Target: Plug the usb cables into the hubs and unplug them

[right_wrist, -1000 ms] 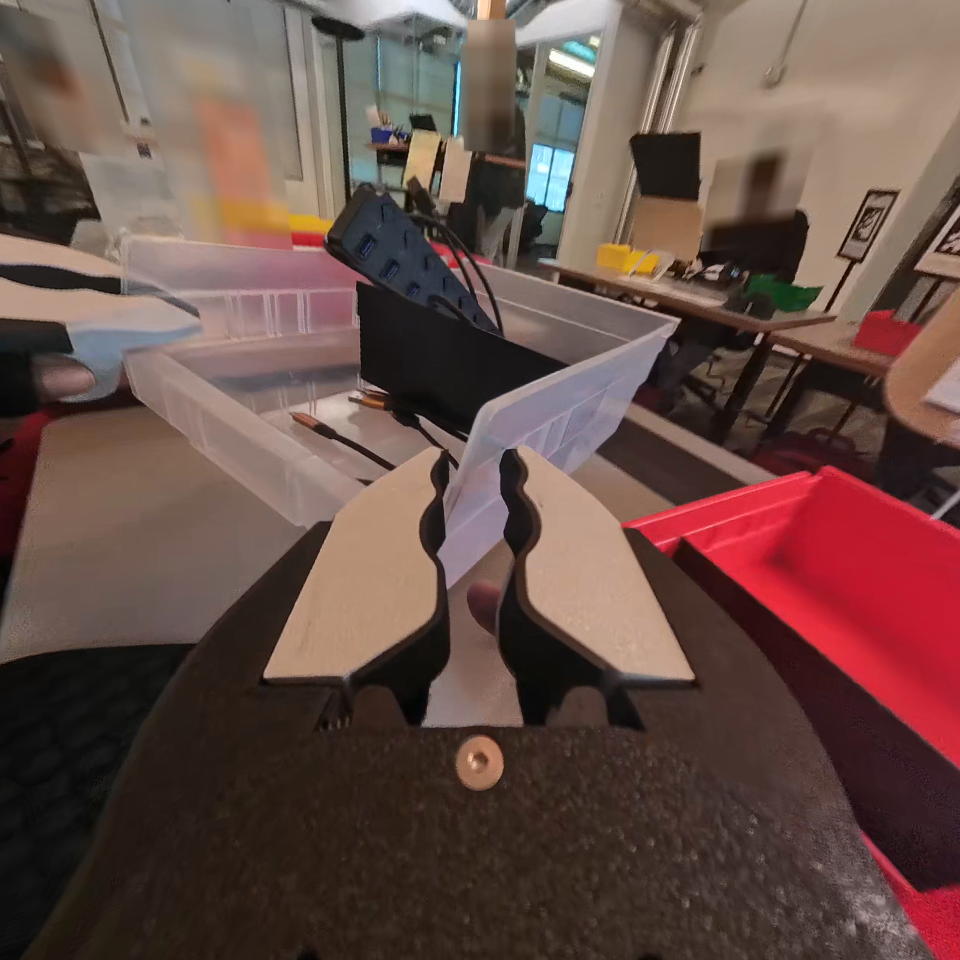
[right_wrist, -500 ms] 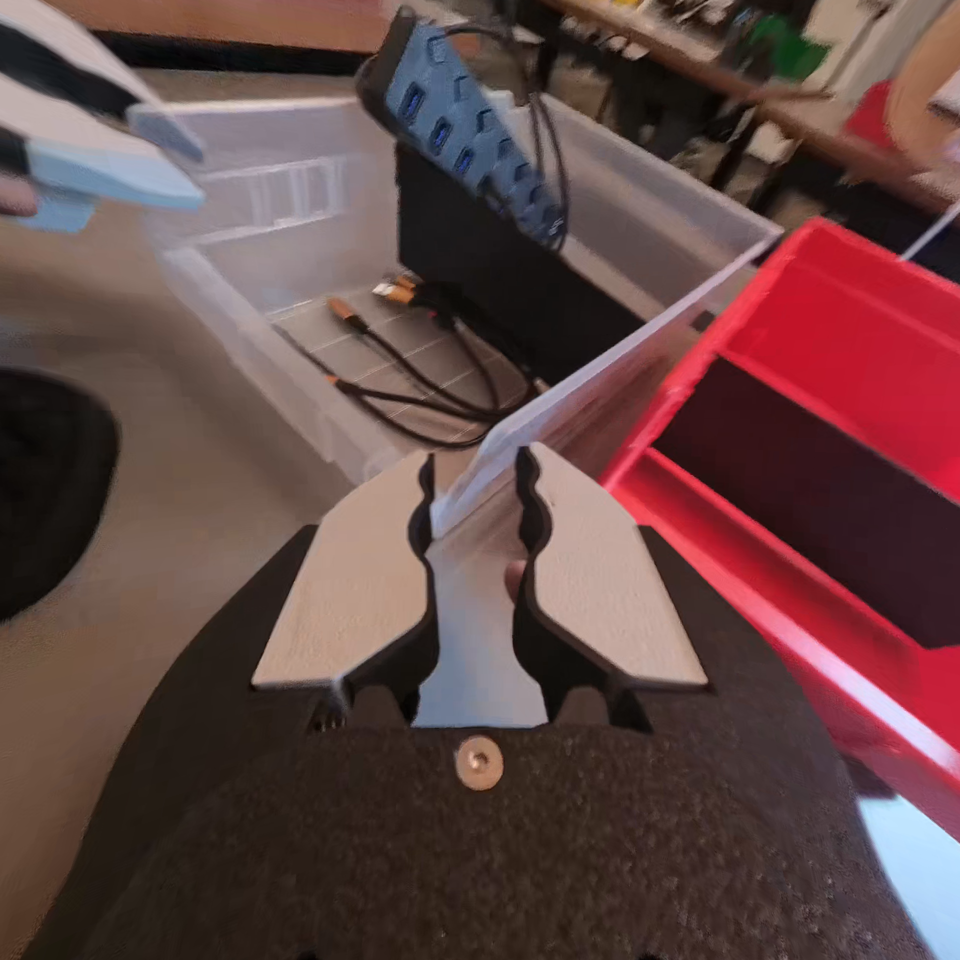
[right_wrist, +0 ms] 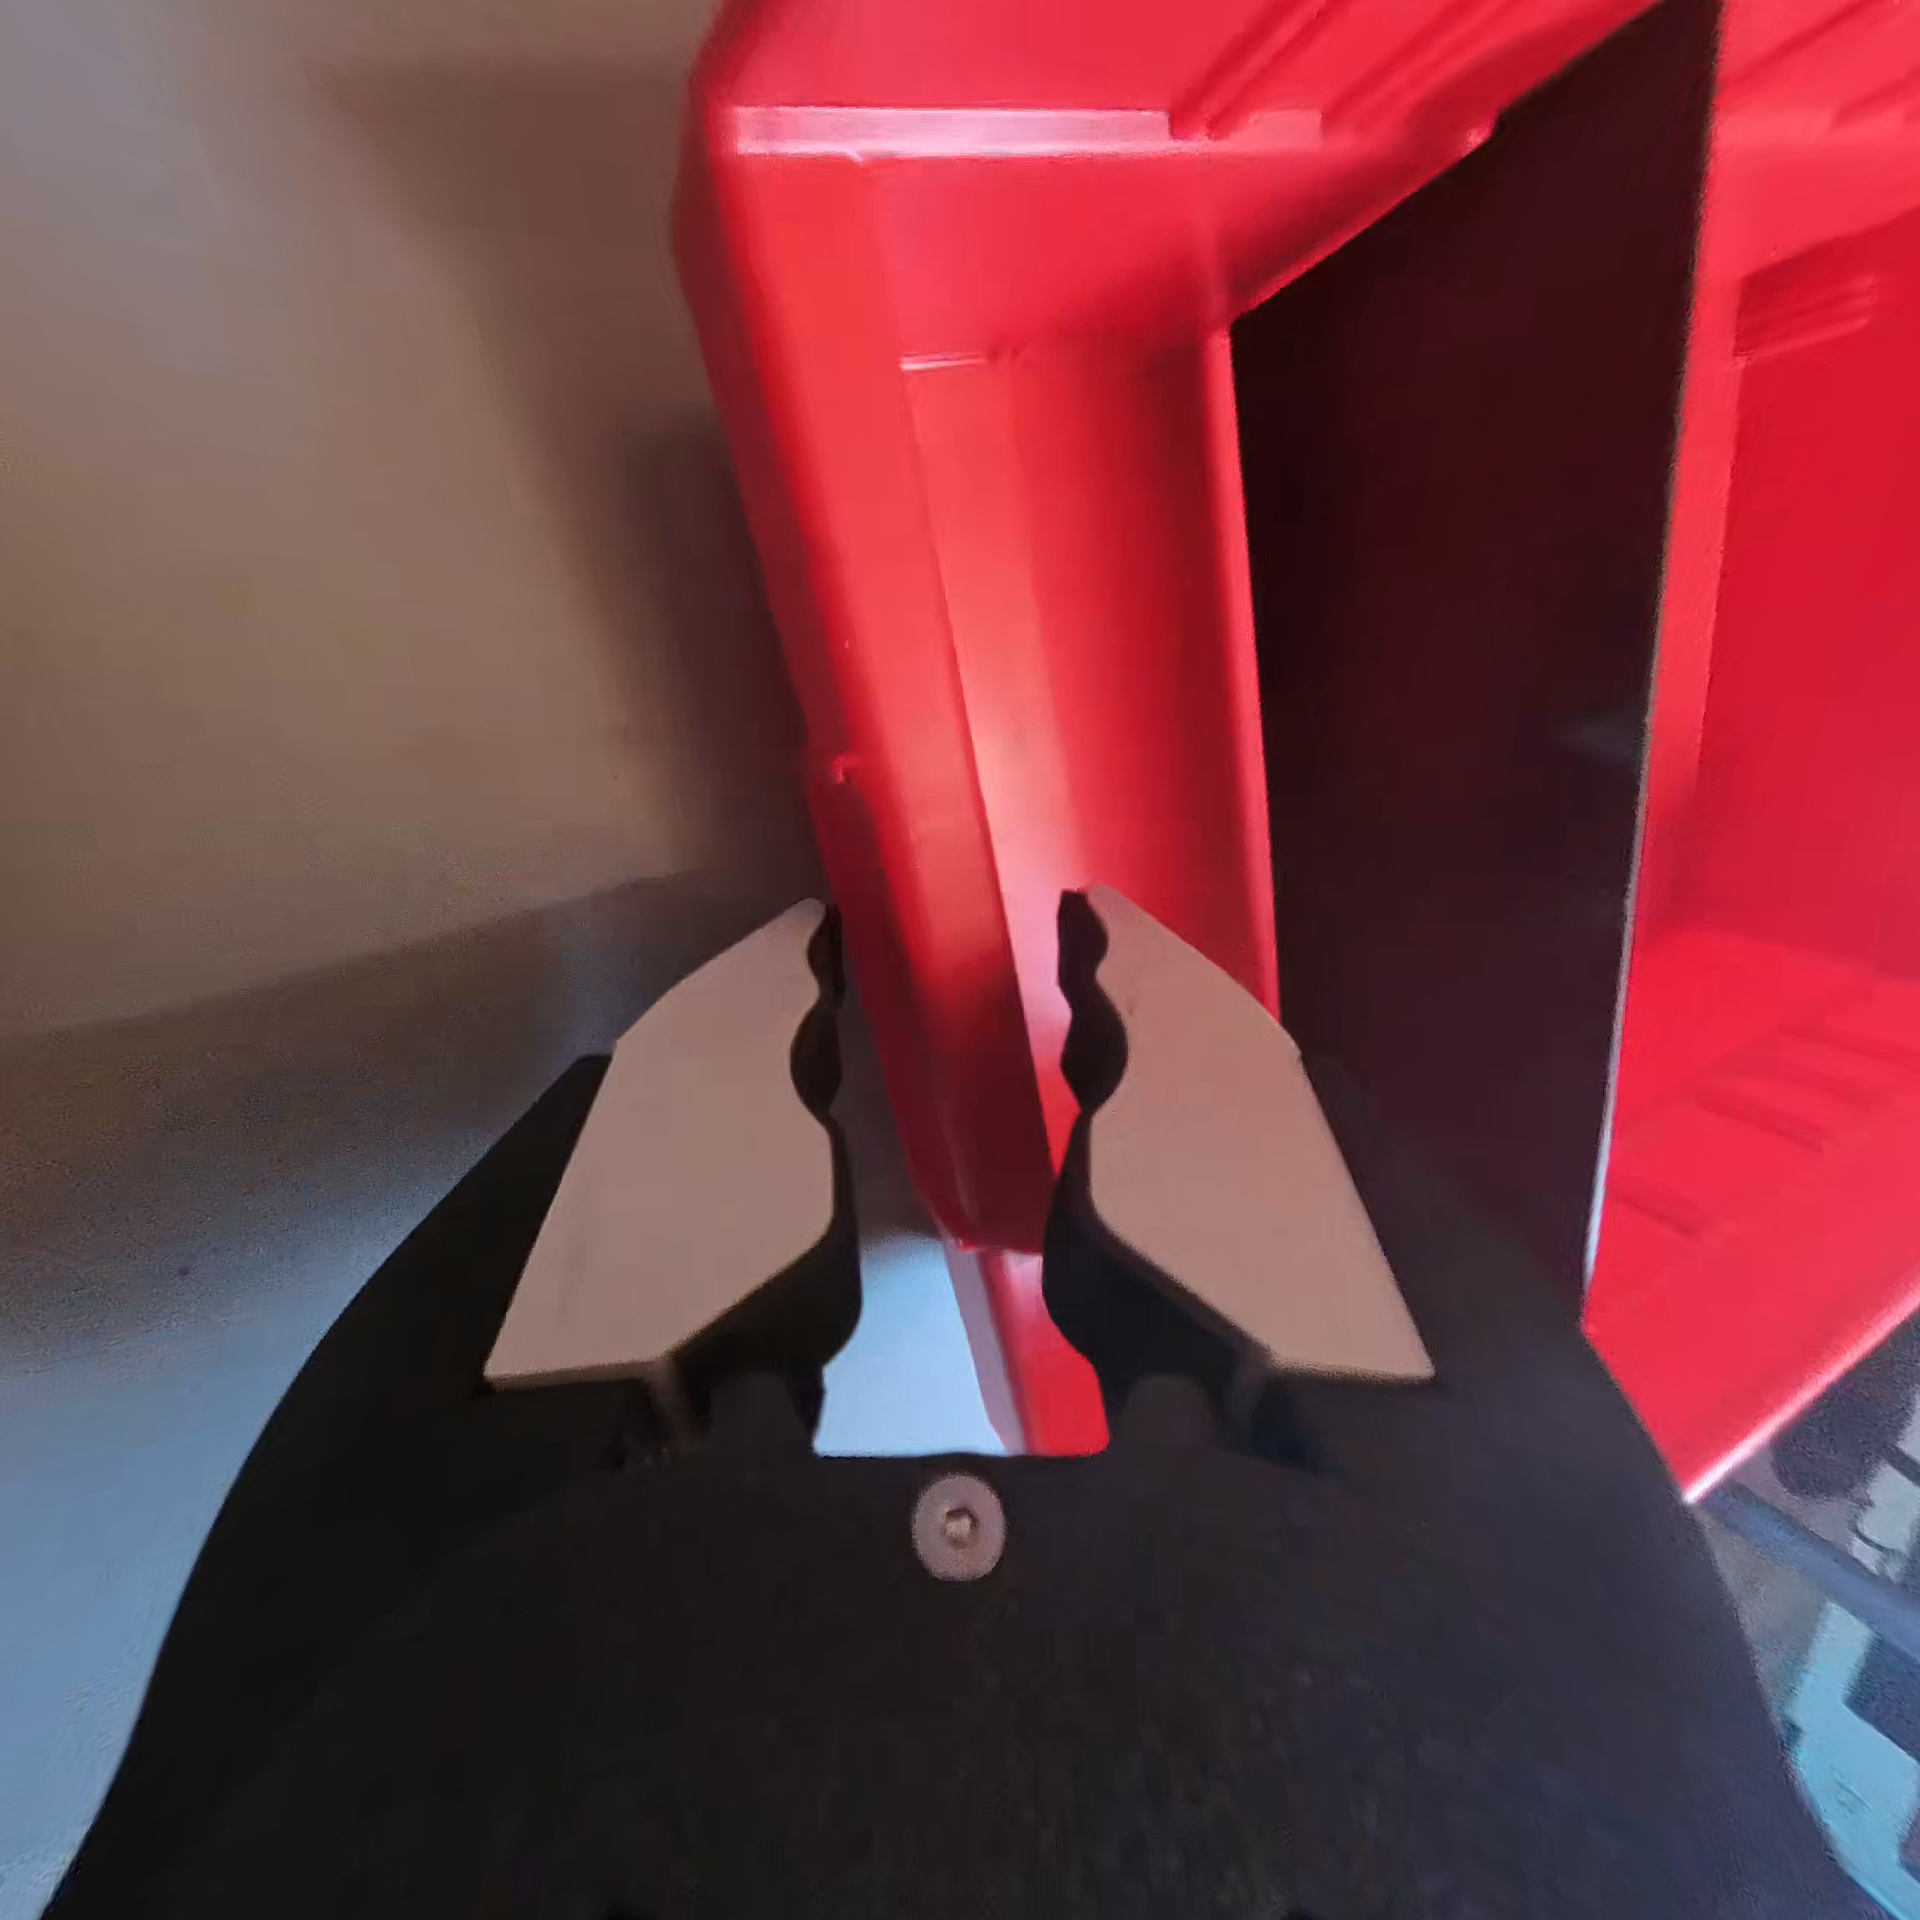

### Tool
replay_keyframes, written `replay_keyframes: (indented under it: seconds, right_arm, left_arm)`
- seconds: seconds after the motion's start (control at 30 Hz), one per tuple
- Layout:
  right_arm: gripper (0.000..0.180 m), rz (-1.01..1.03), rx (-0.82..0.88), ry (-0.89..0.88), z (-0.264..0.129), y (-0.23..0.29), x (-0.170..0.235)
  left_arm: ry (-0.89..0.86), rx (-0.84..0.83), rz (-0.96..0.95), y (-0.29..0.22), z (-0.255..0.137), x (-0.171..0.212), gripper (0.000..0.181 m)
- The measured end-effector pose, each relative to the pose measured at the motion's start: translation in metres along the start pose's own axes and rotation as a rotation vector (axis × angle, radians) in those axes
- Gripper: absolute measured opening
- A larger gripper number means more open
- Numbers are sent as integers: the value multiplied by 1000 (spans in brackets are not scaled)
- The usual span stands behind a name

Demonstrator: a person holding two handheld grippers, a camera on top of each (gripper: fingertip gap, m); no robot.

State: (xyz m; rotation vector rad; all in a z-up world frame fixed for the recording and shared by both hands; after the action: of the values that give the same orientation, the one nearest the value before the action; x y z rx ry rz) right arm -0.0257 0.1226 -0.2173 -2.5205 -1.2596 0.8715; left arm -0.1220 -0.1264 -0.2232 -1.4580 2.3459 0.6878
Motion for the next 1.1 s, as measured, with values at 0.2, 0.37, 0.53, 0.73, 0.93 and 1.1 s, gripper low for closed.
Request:
replay_keyframes:
  seconds: [0.2,0.37,0.53,0.73,0.93,1.1]
  right_arm:
    - [34,89,83,-23,-29,32,15]
    - [36,201,207,-42,-67,80,39]
    - [36,219,329,27,-79,90,65]
    - [36,260,394,101,-65,40,91]
    - [37,396,506,165,-46,-11,108]
    - [37,426,577,197,-39,-25,110]
  left_arm:
    - [-76,-97,-108,11,6,6,33]
    - [-85,-155,-148,14,-7,32,33]
    - [-89,-175,-153,30,-12,48,34]
    - [-89,-199,-143,74,-4,56,34]
    - [-76,-217,-165,106,7,56,34]
    - [-74,-218,-168,112,8,55,34]
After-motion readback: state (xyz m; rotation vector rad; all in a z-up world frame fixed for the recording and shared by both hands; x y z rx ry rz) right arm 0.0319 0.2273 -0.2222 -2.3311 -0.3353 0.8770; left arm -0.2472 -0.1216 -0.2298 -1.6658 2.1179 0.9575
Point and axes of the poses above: each gripper's, where its closed fingertips meet, z out along the fingers, x out of its underside, y = z × x across the jaws, the point moved 8 cm from there along -z, back along the fingers, and after that the axes turned 10 degrees about -y, right-handed, at the moved point
